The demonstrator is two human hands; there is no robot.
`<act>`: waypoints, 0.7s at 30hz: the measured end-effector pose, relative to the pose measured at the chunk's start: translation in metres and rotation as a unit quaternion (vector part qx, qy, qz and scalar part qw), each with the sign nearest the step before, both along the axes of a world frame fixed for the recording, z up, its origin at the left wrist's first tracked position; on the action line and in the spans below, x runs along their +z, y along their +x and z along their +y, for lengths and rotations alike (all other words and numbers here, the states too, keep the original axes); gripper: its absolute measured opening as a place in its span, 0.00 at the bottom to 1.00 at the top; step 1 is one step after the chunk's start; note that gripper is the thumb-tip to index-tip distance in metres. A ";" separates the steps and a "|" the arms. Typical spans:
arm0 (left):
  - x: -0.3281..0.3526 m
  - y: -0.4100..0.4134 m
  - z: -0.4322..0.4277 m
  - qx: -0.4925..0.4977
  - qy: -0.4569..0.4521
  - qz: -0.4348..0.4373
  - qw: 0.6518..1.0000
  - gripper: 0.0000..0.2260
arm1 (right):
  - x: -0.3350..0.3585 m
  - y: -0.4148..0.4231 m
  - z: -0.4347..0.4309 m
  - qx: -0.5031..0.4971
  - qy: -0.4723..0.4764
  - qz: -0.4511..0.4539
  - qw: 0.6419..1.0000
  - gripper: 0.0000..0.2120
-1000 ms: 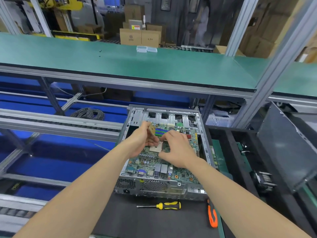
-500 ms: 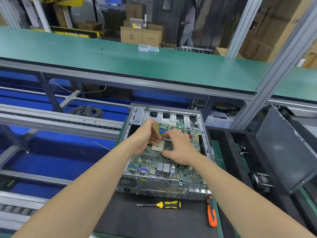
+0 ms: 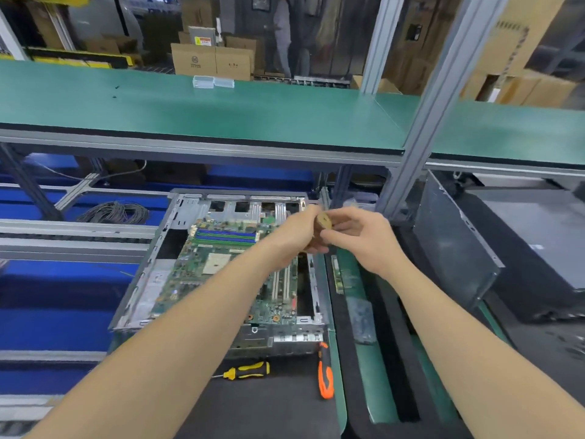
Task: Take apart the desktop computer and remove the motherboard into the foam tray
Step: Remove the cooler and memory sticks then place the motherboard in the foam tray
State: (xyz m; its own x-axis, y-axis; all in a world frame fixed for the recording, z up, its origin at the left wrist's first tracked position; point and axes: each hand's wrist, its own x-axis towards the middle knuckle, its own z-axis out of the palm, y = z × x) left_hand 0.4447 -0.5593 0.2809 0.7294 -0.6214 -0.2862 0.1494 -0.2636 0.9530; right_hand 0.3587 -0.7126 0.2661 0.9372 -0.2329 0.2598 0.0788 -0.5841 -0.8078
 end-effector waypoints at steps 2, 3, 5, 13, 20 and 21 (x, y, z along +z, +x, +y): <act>-0.006 -0.017 -0.031 0.003 0.008 0.003 1.000 0.15 | -0.012 -0.018 -0.032 -0.019 0.004 0.007 1.000 0.18; -0.010 -0.025 -0.045 0.016 0.023 -0.015 1.000 0.13 | -0.019 -0.026 -0.047 -0.024 0.002 0.018 1.000 0.18; -0.023 -0.041 -0.070 0.044 0.104 -0.115 0.987 0.09 | -0.035 -0.039 -0.073 -0.024 -0.020 0.057 0.998 0.19; -0.108 -0.097 -0.112 0.010 0.306 -0.191 0.933 0.20 | -0.137 -0.051 -0.104 0.016 -0.087 0.175 0.981 0.17; -0.159 -0.112 -0.082 0.061 0.325 -0.097 0.939 0.25 | -0.192 -0.047 -0.084 0.054 -0.126 0.228 0.964 0.23; -0.162 -0.111 -0.080 0.068 0.322 -0.095 0.939 0.25 | -0.196 -0.046 -0.083 0.049 -0.129 0.221 0.965 0.23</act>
